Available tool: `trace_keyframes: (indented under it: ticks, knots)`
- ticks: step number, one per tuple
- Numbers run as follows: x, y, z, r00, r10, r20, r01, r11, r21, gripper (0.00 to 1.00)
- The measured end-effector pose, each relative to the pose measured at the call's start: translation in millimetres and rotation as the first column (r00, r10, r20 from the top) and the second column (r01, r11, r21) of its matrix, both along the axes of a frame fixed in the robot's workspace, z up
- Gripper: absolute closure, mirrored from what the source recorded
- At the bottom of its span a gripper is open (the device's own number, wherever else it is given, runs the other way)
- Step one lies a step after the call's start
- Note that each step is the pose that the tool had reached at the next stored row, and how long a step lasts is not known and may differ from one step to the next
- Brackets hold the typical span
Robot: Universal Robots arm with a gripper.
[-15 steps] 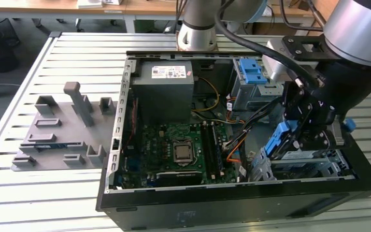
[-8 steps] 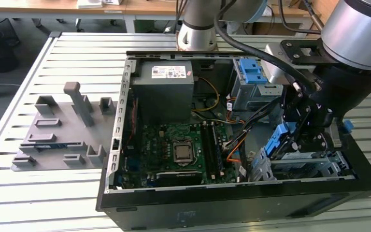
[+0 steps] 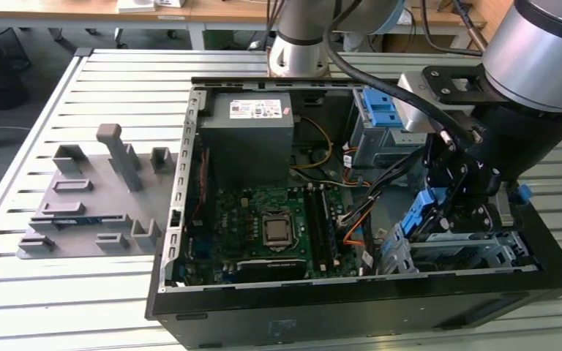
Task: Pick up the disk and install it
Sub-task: 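Insert the disk into the insertion slot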
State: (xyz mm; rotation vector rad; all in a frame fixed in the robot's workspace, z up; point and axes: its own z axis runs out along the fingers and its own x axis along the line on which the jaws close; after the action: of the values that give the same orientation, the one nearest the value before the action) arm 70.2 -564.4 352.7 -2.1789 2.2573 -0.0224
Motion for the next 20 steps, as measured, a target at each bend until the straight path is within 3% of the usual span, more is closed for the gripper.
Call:
trace_keyframes:
  ticks: [20]
  knots:
    - [0.4, 0.0, -12.9, 1.0000, 0.000, 0.0000, 0.000, 1.0000, 0.0000, 0.63]
